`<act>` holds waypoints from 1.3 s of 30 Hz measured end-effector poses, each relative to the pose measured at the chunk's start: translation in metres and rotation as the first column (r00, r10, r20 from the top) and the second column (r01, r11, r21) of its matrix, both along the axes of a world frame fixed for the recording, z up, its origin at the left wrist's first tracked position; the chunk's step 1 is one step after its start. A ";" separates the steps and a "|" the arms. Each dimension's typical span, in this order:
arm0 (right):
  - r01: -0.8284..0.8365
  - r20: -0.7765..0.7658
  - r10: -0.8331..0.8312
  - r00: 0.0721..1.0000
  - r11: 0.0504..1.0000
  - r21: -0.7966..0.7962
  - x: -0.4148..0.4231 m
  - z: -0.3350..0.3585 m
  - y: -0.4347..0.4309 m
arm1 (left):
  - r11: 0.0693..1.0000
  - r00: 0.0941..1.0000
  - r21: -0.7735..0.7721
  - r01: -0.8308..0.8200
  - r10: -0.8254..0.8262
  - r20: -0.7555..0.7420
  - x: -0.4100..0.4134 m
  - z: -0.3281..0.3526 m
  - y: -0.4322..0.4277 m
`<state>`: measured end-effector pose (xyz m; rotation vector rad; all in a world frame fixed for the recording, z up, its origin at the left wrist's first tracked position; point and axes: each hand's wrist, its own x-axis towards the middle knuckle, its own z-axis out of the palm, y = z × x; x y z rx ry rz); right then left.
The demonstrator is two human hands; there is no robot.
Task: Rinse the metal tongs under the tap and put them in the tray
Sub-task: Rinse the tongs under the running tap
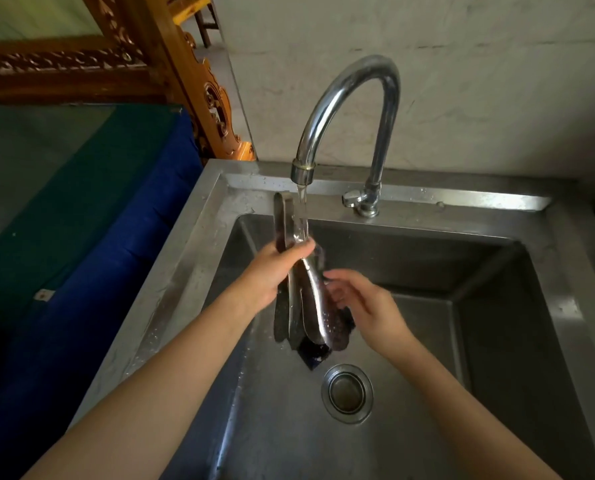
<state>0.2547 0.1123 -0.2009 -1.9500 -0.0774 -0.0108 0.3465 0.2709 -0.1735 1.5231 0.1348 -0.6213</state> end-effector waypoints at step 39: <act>0.193 0.046 -0.188 0.981 0.943 -0.272 0.058 0.069 0.073 | 0.633 0.921 -0.683 -0.364 0.136 -0.365 -0.032 0.062 -0.031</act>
